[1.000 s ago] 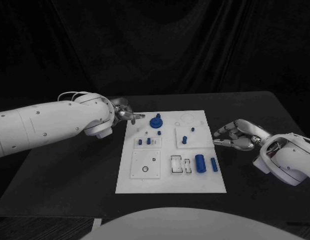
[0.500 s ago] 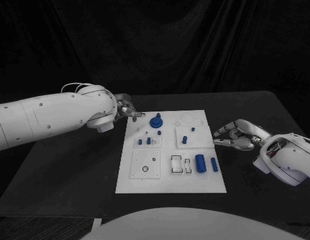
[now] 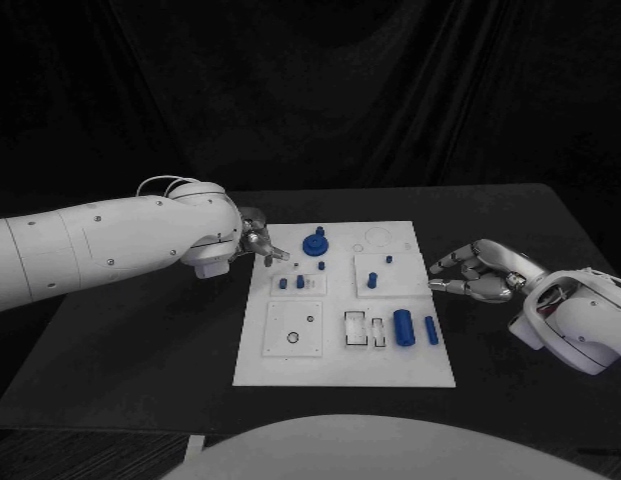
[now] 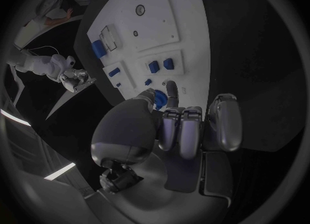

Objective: Assemble the parts on the task board

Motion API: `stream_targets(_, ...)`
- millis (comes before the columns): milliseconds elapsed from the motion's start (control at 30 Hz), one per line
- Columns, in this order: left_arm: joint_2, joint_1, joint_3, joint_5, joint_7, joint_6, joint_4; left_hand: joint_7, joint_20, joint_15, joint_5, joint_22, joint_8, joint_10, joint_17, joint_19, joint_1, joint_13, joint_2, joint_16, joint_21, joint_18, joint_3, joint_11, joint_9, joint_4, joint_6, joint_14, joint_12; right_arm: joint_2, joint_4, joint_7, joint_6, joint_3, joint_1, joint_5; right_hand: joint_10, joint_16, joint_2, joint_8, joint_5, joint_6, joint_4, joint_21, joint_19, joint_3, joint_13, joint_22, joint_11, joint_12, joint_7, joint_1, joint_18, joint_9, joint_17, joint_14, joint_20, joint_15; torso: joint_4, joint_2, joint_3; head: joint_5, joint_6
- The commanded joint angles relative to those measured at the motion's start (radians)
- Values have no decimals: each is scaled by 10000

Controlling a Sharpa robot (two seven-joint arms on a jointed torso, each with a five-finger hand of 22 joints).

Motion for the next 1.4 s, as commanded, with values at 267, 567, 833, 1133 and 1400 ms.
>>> stream_targets(267,182,-256,8,-135,-25,367,-154,28,12,43,-296,1858,-112,1061,2635,11,-166,2634,47,26,-99,51,-154,54,-60,64,-34,1058,36,-48,49,77,-167,6,-26,16,797,-9,82,-25,46,52,9,-5,-46,-41,2365,1507,63,-8,6,-35,55,-15,1542,706,-10,80,2,6,5,15,-1)
stream_targets(567,390,-442,8,-144,86,428,-318,97,45,84,45,1828,-449,1061,2635,-57,-10,2634,103,26,-214,73,-143,108,-360,-35,-149,1058,36,-48,55,63,-145,6,-27,16,795,-10,83,-25,50,58,12,-13,-47,-49,2363,1505,64,-10,3,-39,56,-16,1541,706,-11,79,-2,3,6,4,-1)
stream_targets(833,494,-565,8,-145,160,433,-379,117,66,108,186,1811,-585,1061,2635,-95,38,2634,133,26,-275,86,-129,131,-542,-66,-115,1058,36,-70,58,43,-129,6,-27,16,795,-10,83,-25,50,58,12,-13,-47,-49,2363,1505,64,-10,3,-39,56,-16,1541,706,-11,79,3,0,4,-18,-1)
stream_targets(1133,572,-620,8,-145,155,468,-481,117,90,123,866,1797,-798,1061,2635,-131,229,2634,148,26,-338,99,-27,140,-858,-230,4,1058,36,-27,39,33,-94,6,-28,16,793,-19,84,-28,57,64,10,-20,-48,-57,2361,1504,65,-12,2,-36,57,-20,1532,704,-11,80,2,5,6,-19,-1)
stream_targets(1400,578,-675,8,-145,136,455,-539,75,77,100,1560,1787,-931,1061,2635,-152,528,2634,132,26,-381,109,248,107,-1047,-521,65,1058,36,-30,35,14,-64,6,-29,16,793,-19,84,-28,57,64,10,-20,-48,-57,2361,1504,65,-12,2,-36,57,-20,1532,704,-11,80,0,3,6,-21,-1)
